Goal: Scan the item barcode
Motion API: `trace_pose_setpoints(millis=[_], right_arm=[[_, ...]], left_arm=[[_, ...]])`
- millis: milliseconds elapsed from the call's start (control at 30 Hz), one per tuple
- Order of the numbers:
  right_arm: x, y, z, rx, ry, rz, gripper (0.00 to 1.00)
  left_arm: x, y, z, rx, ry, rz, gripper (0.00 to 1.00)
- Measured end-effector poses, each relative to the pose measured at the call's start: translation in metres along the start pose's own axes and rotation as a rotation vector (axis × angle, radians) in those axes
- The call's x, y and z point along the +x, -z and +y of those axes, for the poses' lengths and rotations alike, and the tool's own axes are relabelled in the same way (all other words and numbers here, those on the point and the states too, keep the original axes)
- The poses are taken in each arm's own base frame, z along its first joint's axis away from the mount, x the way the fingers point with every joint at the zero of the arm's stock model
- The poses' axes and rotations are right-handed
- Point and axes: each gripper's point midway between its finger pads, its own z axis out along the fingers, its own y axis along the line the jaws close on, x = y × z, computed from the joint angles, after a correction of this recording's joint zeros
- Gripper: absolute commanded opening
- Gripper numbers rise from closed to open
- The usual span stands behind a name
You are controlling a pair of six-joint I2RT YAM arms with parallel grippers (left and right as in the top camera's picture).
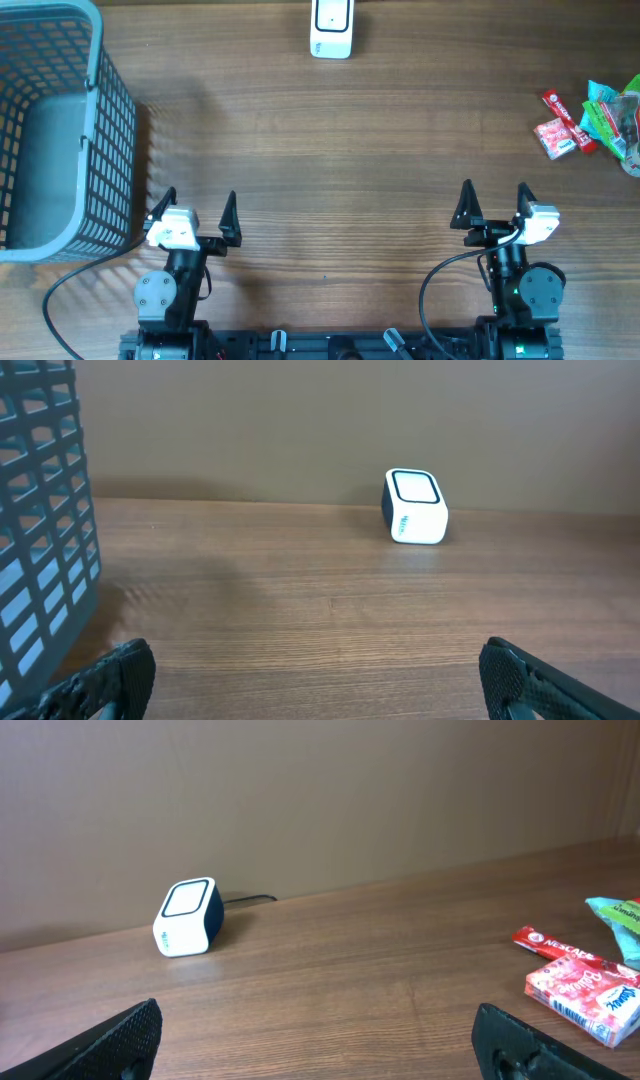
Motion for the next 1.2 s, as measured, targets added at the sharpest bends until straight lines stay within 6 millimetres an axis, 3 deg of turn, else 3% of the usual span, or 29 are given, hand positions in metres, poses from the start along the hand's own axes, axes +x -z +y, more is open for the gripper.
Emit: trace_pose_setpoints(millis=[1200], right_arm=[[0.0, 0.0, 0.0, 0.0, 0.0, 0.0, 1.0]], left_arm=[[0.0001, 0.0, -0.0008, 0.005, -0.018, 0.0, 1.0]])
